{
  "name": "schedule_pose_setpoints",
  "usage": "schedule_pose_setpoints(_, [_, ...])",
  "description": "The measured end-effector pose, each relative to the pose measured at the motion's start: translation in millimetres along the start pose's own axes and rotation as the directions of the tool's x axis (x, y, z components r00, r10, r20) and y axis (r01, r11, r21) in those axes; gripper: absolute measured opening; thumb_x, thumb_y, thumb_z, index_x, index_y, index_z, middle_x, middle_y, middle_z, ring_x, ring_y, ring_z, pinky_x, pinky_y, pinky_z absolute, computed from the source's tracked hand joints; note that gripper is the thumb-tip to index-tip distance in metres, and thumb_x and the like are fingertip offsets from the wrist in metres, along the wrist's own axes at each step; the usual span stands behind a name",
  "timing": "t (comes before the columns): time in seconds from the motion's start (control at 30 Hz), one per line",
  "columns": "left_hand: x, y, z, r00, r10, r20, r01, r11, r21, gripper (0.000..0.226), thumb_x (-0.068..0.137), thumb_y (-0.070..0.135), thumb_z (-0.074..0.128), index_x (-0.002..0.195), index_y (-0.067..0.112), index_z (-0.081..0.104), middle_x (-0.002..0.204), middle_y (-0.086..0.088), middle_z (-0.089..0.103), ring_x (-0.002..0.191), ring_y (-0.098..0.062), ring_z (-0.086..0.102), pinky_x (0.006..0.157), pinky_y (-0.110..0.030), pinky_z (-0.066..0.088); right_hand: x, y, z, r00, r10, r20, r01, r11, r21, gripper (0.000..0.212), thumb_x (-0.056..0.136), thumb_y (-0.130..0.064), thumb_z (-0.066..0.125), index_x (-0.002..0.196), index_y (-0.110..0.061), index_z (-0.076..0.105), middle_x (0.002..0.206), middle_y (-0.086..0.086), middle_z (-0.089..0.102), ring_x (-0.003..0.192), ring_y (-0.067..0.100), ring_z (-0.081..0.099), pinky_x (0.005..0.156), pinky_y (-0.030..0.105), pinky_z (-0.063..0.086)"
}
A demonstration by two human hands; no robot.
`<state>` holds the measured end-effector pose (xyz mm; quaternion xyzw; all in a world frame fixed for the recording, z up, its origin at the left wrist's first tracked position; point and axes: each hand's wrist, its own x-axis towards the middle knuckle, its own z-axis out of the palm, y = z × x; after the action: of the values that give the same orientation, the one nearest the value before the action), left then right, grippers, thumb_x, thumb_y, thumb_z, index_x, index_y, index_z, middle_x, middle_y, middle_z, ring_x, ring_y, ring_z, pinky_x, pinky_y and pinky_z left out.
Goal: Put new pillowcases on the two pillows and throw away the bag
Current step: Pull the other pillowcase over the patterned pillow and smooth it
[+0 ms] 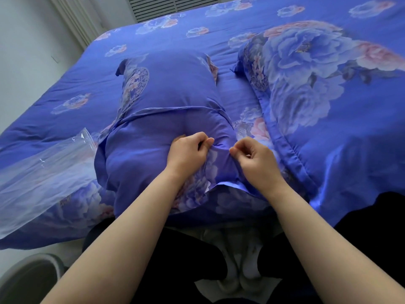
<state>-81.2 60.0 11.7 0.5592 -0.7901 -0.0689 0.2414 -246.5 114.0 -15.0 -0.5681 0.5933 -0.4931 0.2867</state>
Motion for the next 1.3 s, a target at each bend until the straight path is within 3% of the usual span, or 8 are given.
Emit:
schedule_pose_setpoints(0.1, [-4, -6, 2, 1.000, 0.009, -0.029, -0.009, 1.000, -0.007, 0.031, 0.093, 0.036, 0.051, 0.073, 0.013, 0.056, 0.060, -0.003, 0.061, 0.067, -0.031, 0.056, 0.065, -0.027, 0.031, 15, -14, 6, 0.991, -0.013, 0.132, -0.004, 0.992, 0.126, 0.021, 0.093, -0.014, 0.056, 0.072, -0.014, 0.052, 0.059, -0.010, 0.047, 0.055, 0.000, 0.040, 0.060, 0.019, 0.036])
schedule_pose_setpoints(0.3, [-11, -20, -11, 0.996, -0.092, 0.004, 0.089, 0.953, -0.290, 0.029, 0.097, 0.027, 0.048, 0.072, 0.015, 0.055, 0.069, 0.009, 0.068, 0.063, -0.003, 0.057, 0.065, -0.023, 0.042, 41, -19, 20, 0.890, -0.024, 0.455, 0.126, 0.973, -0.195, 0.019, 0.090, -0.033, 0.060, 0.076, -0.022, 0.056, 0.064, -0.011, 0.055, 0.062, 0.004, 0.049, 0.066, 0.028, 0.037])
schedule_pose_setpoints(0.47, [-27, -23, -11, 0.933, 0.132, -0.335, -0.148, 0.989, -0.025, 0.023, 0.094, 0.025, 0.051, 0.081, 0.011, 0.063, 0.088, 0.002, 0.065, 0.083, -0.020, 0.058, 0.079, -0.032, 0.044, 63, -29, 15, 0.936, -0.066, 0.345, 0.181, 0.931, -0.315, 0.036, 0.075, -0.056, 0.067, 0.059, -0.026, 0.055, 0.058, -0.008, 0.055, 0.068, 0.015, 0.056, 0.071, 0.033, 0.046])
schedule_pose_setpoints(0.6, [-42, -30, -19, 0.876, 0.143, -0.461, -0.039, 0.973, 0.228, 0.023, 0.092, 0.031, 0.054, 0.105, 0.018, 0.066, 0.118, -0.001, 0.061, 0.112, -0.025, 0.055, 0.100, -0.042, 0.038, 101, -55, -13, 0.977, -0.197, 0.079, 0.209, 0.826, -0.524, 0.045, 0.081, -0.058, 0.059, 0.083, -0.014, 0.064, 0.090, 0.014, 0.069, 0.092, 0.033, 0.060, 0.074, 0.036, 0.041])
schedule_pose_setpoints(0.77, [-75, -56, -12, 0.890, -0.033, -0.454, 0.070, 0.996, 0.063, 0.047, 0.091, 0.039, 0.051, 0.128, 0.011, 0.052, 0.137, -0.010, 0.046, 0.129, -0.028, 0.042, 0.107, -0.041, 0.034, 124, -39, -32, 1.000, 0.019, -0.014, -0.023, 0.683, -0.730, 0.030, 0.091, -0.039, 0.057, 0.106, -0.013, 0.061, 0.115, 0.018, 0.058, 0.109, 0.037, 0.052, 0.085, 0.040, 0.041])
schedule_pose_setpoints(0.97, [-108, -72, 1, 0.821, -0.171, -0.545, -0.015, 0.947, -0.320, 0.041, 0.093, 0.026, 0.047, 0.128, 0.004, 0.049, 0.137, -0.009, 0.047, 0.128, -0.019, 0.044, 0.108, -0.032, 0.033, 18, -53, 59, 0.799, -0.601, 0.011, 0.537, 0.704, -0.465, 0.029, 0.091, -0.038, 0.054, 0.100, -0.013, 0.066, 0.097, 0.010, 0.061, 0.089, 0.033, 0.058, 0.079, 0.043, 0.046])
schedule_pose_setpoints(1.13, [-108, -90, -4, 0.803, -0.265, -0.534, 0.011, 0.902, -0.432, 0.027, 0.089, 0.007, 0.058, 0.113, 0.016, 0.063, 0.123, 0.000, 0.060, 0.115, -0.003, 0.056, 0.100, -0.021, 0.041, -30, -24, 106, 0.709, -0.684, 0.171, 0.676, 0.592, -0.438, 0.034, 0.088, -0.041, 0.059, 0.101, -0.010, 0.068, 0.109, 0.012, 0.063, 0.105, 0.028, 0.057, 0.106, 0.047, 0.037])
schedule_pose_setpoints(1.3, [-88, -97, -16, 0.846, -0.205, -0.493, 0.036, 0.943, -0.331, 0.017, 0.089, 0.015, 0.053, 0.091, 0.011, 0.069, 0.099, 0.001, 0.071, 0.091, -0.012, 0.066, 0.082, -0.021, 0.048, -17, -9, 104, 0.644, -0.759, 0.100, 0.695, 0.526, -0.490, 0.018, 0.089, -0.020, 0.063, 0.076, -0.008, 0.066, 0.109, 0.015, 0.065, 0.104, 0.030, 0.059, 0.102, 0.046, 0.041])
